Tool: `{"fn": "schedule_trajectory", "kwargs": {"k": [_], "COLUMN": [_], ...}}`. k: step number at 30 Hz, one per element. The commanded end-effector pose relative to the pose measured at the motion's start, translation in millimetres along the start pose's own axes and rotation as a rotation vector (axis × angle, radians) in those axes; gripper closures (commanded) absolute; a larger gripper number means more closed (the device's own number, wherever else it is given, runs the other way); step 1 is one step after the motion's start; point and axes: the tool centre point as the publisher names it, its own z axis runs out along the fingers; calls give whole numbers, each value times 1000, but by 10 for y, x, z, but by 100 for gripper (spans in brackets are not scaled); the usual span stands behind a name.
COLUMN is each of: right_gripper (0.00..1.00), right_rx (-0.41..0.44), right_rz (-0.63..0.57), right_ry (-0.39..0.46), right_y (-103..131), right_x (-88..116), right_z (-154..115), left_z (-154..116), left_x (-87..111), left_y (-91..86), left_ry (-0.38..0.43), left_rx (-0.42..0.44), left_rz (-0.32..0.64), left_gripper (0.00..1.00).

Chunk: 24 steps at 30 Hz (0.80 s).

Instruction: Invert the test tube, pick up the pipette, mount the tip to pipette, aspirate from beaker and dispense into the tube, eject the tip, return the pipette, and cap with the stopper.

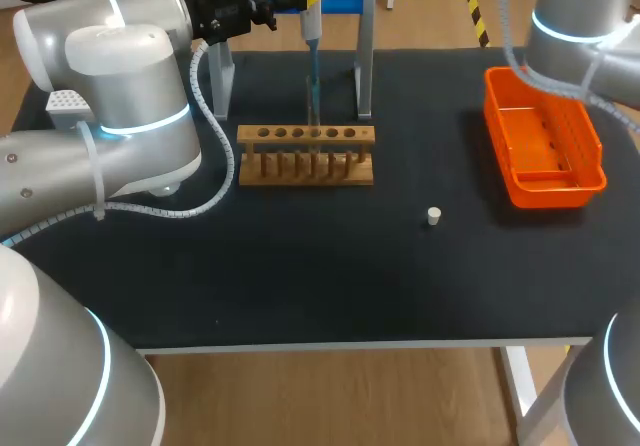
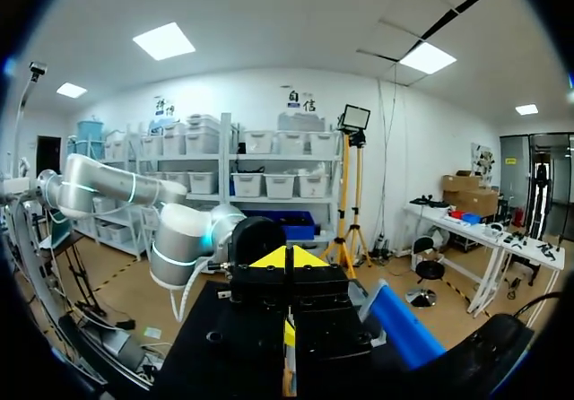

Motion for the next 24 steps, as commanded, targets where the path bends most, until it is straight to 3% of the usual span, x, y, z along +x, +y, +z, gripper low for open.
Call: {"fn": "schedule_trajectory", "kwargs": {"k": [1, 24], "right_gripper": [100, 100], "right_rx": [5, 27], "right_rz": [7, 30], "right_ry": [30, 40], "right_y": [-1, -161], "right_x": [-80, -118], "right_z": [131, 358], "left_z": [10, 10], "left_x": [-5, -5], "left_y": [7, 7], "left_ry": [0, 0], "left_rx": [3, 3], "left_rz": [1, 1], "left_gripper": [100, 100]}}
